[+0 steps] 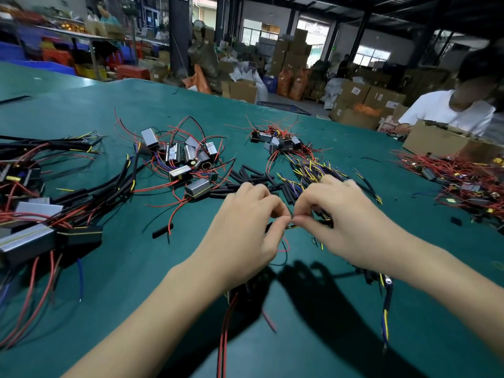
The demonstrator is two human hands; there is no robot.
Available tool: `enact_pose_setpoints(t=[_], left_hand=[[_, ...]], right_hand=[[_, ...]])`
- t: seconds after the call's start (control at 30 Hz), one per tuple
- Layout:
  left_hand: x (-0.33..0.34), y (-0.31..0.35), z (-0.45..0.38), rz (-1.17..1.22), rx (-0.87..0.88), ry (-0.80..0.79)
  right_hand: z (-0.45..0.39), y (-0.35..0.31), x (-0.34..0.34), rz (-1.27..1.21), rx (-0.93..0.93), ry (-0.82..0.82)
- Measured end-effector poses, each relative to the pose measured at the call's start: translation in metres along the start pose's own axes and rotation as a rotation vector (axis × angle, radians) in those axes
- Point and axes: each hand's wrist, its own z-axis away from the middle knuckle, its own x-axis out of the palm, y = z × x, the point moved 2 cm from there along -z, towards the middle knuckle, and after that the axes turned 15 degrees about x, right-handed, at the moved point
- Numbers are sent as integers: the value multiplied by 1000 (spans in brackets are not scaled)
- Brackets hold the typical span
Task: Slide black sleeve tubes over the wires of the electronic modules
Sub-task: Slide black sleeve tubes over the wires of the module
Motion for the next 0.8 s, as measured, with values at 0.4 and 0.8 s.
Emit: enact_pose_setpoints(t=[0.4, 0.8], left_hand=[[-3, -15, 1, 744, -438, -141], [-12, 0, 2, -9, 21, -48]], right_hand=[[6, -14, 9, 288, -199, 171], [-2, 9, 11, -706, 352, -542]])
